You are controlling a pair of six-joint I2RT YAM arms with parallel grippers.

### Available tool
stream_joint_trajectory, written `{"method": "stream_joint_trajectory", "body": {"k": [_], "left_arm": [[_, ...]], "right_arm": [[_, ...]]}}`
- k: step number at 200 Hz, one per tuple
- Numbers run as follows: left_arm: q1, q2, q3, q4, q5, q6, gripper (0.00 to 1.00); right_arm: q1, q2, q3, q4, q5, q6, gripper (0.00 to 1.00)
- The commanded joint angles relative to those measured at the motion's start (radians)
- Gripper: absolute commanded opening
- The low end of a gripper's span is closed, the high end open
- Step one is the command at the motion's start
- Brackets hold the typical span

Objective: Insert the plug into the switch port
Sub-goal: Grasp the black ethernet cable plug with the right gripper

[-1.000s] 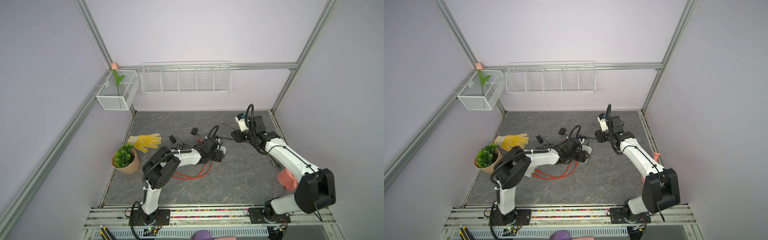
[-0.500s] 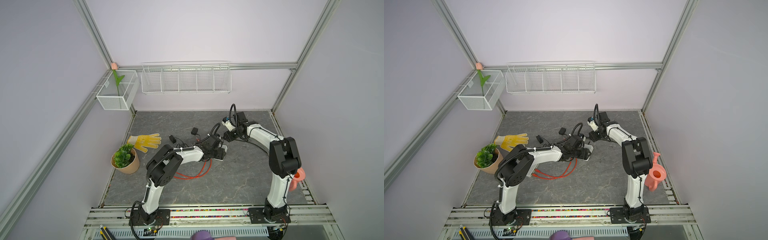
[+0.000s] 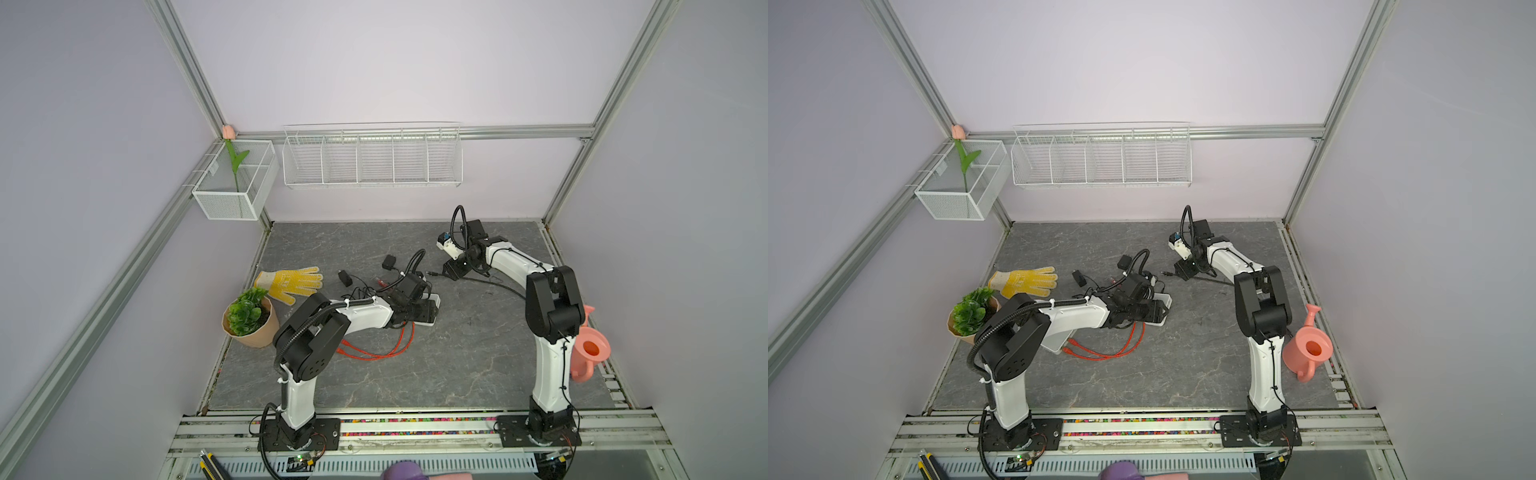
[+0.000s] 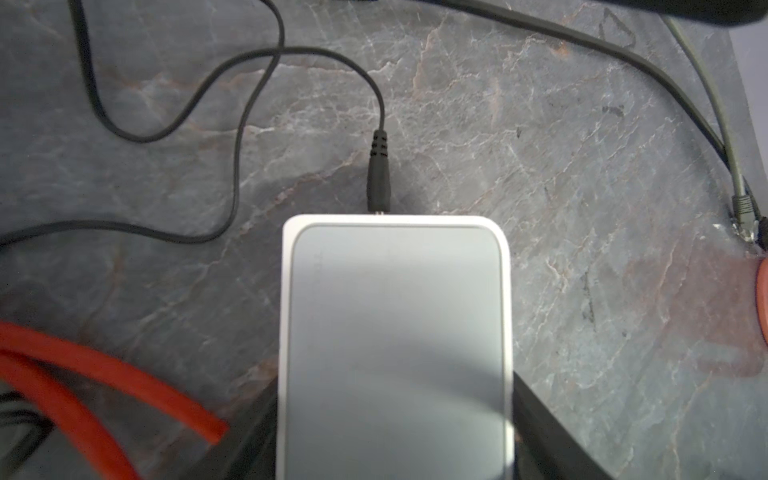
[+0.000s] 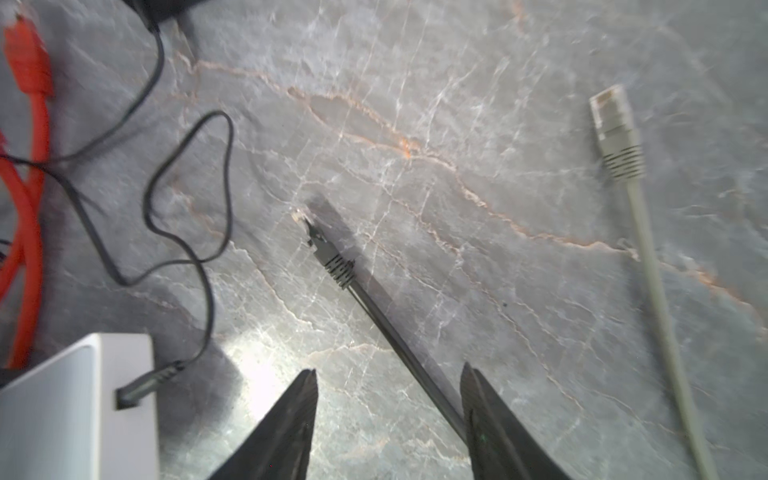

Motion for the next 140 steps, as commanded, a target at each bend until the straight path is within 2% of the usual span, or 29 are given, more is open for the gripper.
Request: {"method": "stream_joint_trajectory", "body": {"k": [1, 28, 33, 36, 39, 75, 106, 117, 140], "left_arm": [[0.006, -0.026, -0.045, -0.095, -0.006, -0.028, 0.62], [0.014, -0.062, -0.063, -0.087, 0.015, -0.043, 0.72], [0.014, -0.068, -0.066, -0.086, 0.017, -0.046, 0.81], [0.014, -0.07, -0.067, -0.086, 0.017, -0.045, 0.96], [0.014, -0.073, -0.069, -0.086, 0.017, -0.045, 1.0], [0.02, -0.123, -0.08, -0.091, 0.019, -0.052, 0.99], [0.048, -0.228, -0.114, -0.086, 0.027, -0.065, 1.0], [0.066, -0.278, -0.132, -0.078, 0.039, -0.069, 0.98], [0.112, -0.383, -0.166, -0.072, 0.065, -0.07, 0.94]], "right_arm": [[0.008, 0.039, 0.032, -0.046, -0.029, -0.071, 0.59], [0.03, 0.076, 0.07, -0.061, -0.035, -0.094, 0.59], [0.037, 0.084, 0.077, -0.063, -0.03, -0.098, 0.59], [0.039, 0.091, 0.081, -0.064, -0.027, -0.1, 0.59], [0.043, 0.095, 0.088, -0.065, -0.023, -0.102, 0.59], [0.059, 0.168, 0.176, -0.113, 0.005, -0.116, 0.58], [0.065, 0.202, 0.209, -0.146, 0.019, -0.126, 0.54], [0.064, 0.22, 0.224, -0.162, 0.024, -0.13, 0.5], [0.07, 0.25, 0.253, -0.207, 0.047, -0.13, 0.29]]}}
